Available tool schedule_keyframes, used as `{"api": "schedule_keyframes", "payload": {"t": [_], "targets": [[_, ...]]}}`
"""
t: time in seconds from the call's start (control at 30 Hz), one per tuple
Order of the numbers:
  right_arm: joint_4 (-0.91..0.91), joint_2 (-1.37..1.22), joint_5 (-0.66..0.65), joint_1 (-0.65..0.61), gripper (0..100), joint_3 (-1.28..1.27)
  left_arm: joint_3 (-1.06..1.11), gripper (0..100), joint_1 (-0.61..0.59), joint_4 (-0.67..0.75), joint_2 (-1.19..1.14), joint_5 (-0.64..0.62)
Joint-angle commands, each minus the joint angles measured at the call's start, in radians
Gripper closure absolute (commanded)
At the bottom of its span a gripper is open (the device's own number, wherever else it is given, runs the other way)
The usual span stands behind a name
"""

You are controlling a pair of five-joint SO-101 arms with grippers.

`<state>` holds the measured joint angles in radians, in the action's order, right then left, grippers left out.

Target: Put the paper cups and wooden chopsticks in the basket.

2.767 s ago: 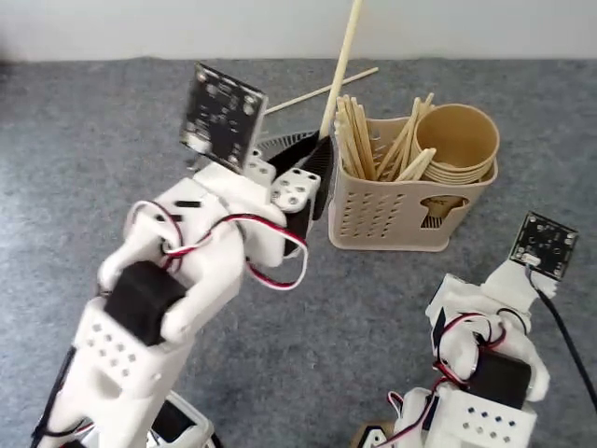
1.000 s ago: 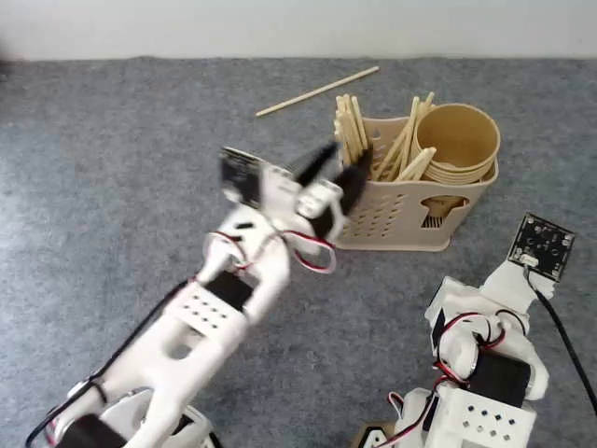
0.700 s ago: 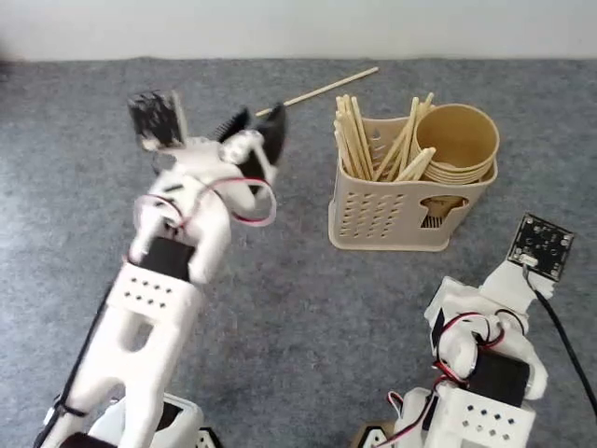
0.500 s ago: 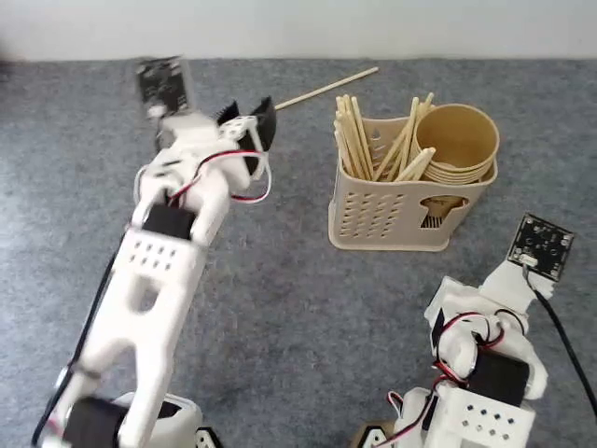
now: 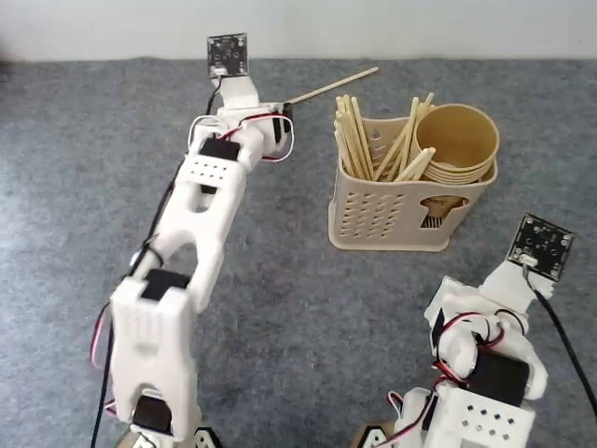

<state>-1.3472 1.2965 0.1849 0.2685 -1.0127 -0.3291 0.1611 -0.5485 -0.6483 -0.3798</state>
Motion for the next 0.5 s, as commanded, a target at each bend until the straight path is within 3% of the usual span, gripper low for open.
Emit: {"api": "schedule_keyframes", "payload": {"t": [0.0,0.33,0.47], "targets": [[0.018,0.008,0.009,0.007,93.5,0.005,-0.275,82,-0.012,-0.017,-0.178,0.075],[0.018,0.008,0.009,0.005,93.5,0.005,-0.935,83,-0.031,-0.161,-0.683,0.275],[0.018,0.008,0.009,0.005,93.5,0.005,-1.138,83,-0.04,-0.183,-0.833,0.298]]}}
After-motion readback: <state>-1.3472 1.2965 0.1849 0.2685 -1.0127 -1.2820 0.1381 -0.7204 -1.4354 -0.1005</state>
